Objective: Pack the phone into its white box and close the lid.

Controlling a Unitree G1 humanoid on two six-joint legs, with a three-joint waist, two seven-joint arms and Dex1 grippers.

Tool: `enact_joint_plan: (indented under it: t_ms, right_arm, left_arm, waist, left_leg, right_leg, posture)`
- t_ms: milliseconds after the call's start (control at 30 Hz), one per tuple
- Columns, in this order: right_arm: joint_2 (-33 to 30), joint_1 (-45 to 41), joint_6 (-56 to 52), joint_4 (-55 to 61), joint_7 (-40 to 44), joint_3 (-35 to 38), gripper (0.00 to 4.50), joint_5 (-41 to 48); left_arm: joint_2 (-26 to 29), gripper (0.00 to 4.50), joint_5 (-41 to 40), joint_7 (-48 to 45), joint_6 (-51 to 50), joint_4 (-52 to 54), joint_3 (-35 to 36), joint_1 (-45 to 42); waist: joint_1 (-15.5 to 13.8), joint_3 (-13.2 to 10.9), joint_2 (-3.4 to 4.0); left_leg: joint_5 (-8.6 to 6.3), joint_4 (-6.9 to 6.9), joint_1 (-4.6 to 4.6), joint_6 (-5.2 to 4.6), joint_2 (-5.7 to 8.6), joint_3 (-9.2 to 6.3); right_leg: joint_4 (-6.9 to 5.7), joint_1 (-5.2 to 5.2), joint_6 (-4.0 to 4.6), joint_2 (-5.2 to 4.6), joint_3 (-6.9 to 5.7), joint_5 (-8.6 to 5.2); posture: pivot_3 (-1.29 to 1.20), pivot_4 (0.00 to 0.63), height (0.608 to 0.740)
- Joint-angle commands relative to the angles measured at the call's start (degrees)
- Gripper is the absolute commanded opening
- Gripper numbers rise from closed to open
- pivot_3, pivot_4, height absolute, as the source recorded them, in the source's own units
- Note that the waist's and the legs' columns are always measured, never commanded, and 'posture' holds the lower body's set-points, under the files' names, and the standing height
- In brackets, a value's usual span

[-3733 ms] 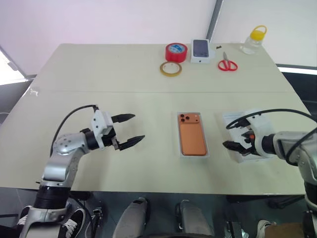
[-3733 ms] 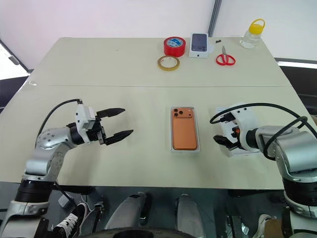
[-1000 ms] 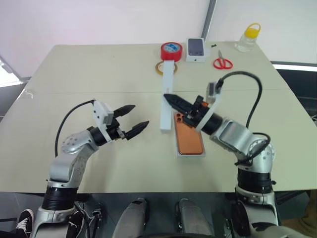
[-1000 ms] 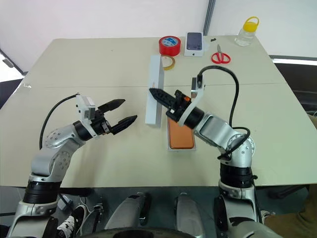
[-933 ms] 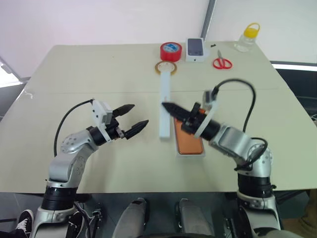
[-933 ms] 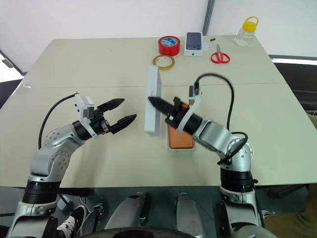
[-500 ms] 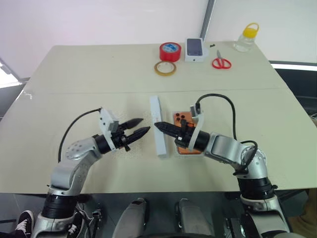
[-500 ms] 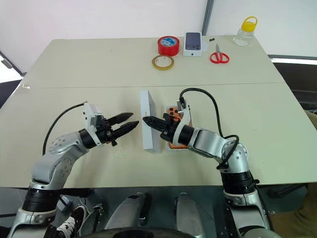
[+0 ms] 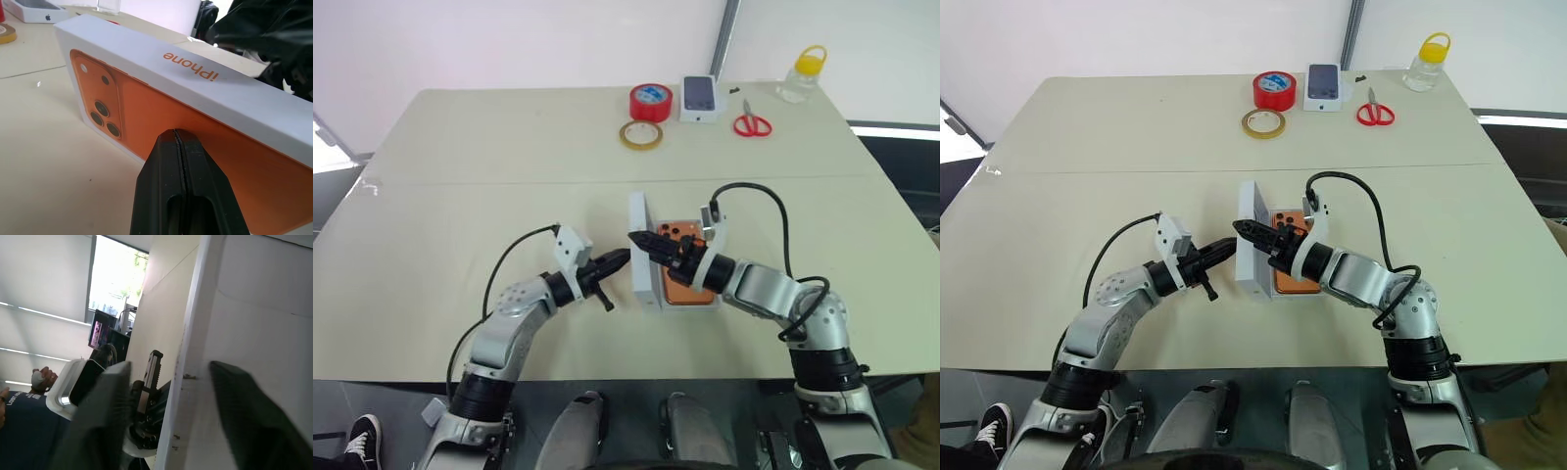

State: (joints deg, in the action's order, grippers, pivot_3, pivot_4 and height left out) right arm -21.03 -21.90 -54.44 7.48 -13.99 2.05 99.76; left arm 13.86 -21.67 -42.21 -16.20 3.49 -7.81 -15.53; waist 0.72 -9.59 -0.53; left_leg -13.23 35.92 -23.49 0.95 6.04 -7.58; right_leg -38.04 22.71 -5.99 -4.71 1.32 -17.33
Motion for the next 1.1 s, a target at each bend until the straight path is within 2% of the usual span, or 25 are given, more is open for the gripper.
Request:
enact_joint_plan:
  t_ms: [33, 167, 333, 433, 533, 600, 700, 767, 967, 1100]
  right_arm:
    - [-5.66, -1.00, -0.29, 2.90, 6.30, 3.41, 3.49, -6.33]
    - [-11.03, -1.12, 1.94, 0.61, 12.47, 8.80, 3.49, -11.66]
    - [-17.27, -0.25, 6.98, 0.28, 21.34, 10.69, 3.49, -26.88]
    - [-19.48, 1.25, 10.90, 0.85, 26.49, 7.63, 2.60, -38.01]
    - [-22.56, 2.59, 19.18, 2.82, 31.84, -0.48, 1.06, -54.83]
    - [-22.41, 2.82, 22.40, 2.57, 33.08, -2.49, 0.04, -60.94]
    - [-25.12, 4.00, 32.21, 2.25, 37.69, -8.23, 0.04, -74.59]
    - [-25.54, 4.89, 36.87, 1.02, 39.30, -9.88, 0.04, -80.55]
    - [-23.57, 5.34, 40.54, -1.37, 43.36, -8.35, 0.04, -85.10]
    - [-23.03, 6.77, 41.22, 0.14, 45.50, -8.02, 0.04, -87.04]
  left_arm:
    - [-2.60, 0.00, 1.27, -0.17, 2.15, -2.03, -1.96, -2.82]
    - [-6.23, 0.00, 2.14, 0.10, 3.22, -5.11, -3.47, -5.76]
    - [-9.60, 0.00, 4.76, -0.32, 5.77, -10.46, -5.70, -8.27]
    - [-10.66, 0.00, 3.95, -1.19, 4.93, -10.73, -5.72, -8.60]
    - [-9.80, 0.00, 3.43, -1.79, 3.64, -8.85, -5.14, -8.30]
    - [-8.75, 0.00, 3.54, -1.41, 3.29, -7.62, -4.31, -8.12]
    - [-6.03, 0.00, 2.41, -0.69, 0.59, -4.83, -1.76, -7.22]
    - [-3.91, 0.00, 3.67, 0.40, 0.39, -4.52, -0.83, -6.60]
    - [1.71, 0.00, 10.34, 1.54, 3.71, -6.42, -2.80, -4.79]
    - [0.35, 0.00, 11.41, 1.40, 4.31, -8.54, -4.28, -5.79]
  waist:
    - [-0.26, 0.00, 0.00]
    - [-0.18, -0.02, -0.03]
    - [0.06, -0.02, -0.03]
    - [0.06, -0.02, -0.04]
    - [0.09, -0.02, -0.04]
    - [0.11, -0.03, -0.04]
    - [-0.01, -0.03, -0.04]
    - [-0.08, -0.03, -0.04]
    - [-0.15, -0.03, -0.05]
    - [-0.48, -0.03, -0.05]
  left_leg:
    - [0.00, 0.01, -0.01, 0.00, 0.04, -0.01]
    - [-0.04, 0.06, -0.04, -0.06, 0.05, 0.00]
    - [-0.04, 0.08, -0.03, -0.06, 0.02, 0.02]
    - [-0.03, 0.07, -0.02, -0.06, 0.00, 0.04]
    - [-0.03, 0.09, -0.02, -0.06, 0.01, 0.04]
    - [-0.03, 0.09, -0.02, -0.06, 0.01, 0.04]
    - [-0.02, 0.10, -0.02, -0.04, 0.02, 0.04]
    - [-0.02, 0.09, -0.01, -0.03, 0.03, 0.03]
    - [0.00, 0.10, 0.00, 0.01, 0.05, 0.01]
    - [0.00, 0.10, 0.00, 0.01, 0.06, 0.00]
  right_leg:
    - [0.00, -0.02, -0.01, -0.02, -0.02, -0.01]
    - [0.05, -0.04, -0.04, -0.02, -0.05, -0.02]
    - [0.03, -0.06, -0.05, 0.02, -0.08, -0.02]
    - [-0.01, -0.04, -0.06, 0.04, -0.08, -0.02]
    - [-0.01, -0.04, -0.06, 0.04, -0.08, -0.02]
    - [-0.01, -0.03, -0.07, 0.04, -0.08, -0.02]
    - [-0.02, -0.02, -0.07, 0.04, -0.07, -0.02]
    - [-0.01, -0.03, -0.09, 0.04, -0.08, -0.04]
    - [-0.01, -0.05, -0.09, 0.02, -0.06, -0.04]
    - [0.02, -0.07, -0.09, -0.01, -0.06, -0.04]
  posture:
    - [0.00, 0.150, 0.740]
    - [0.00, 0.150, 0.740]
    - [0.00, 0.150, 0.740]
    - [0.00, 0.150, 0.740]
    - [0.00, 0.150, 0.740]
    - [0.00, 0.150, 0.740]
    - [0.00, 0.150, 0.740]
    - [0.00, 0.150, 0.740]
    - [0.00, 0.150, 0.740]
    - [0.00, 0.150, 0.740]
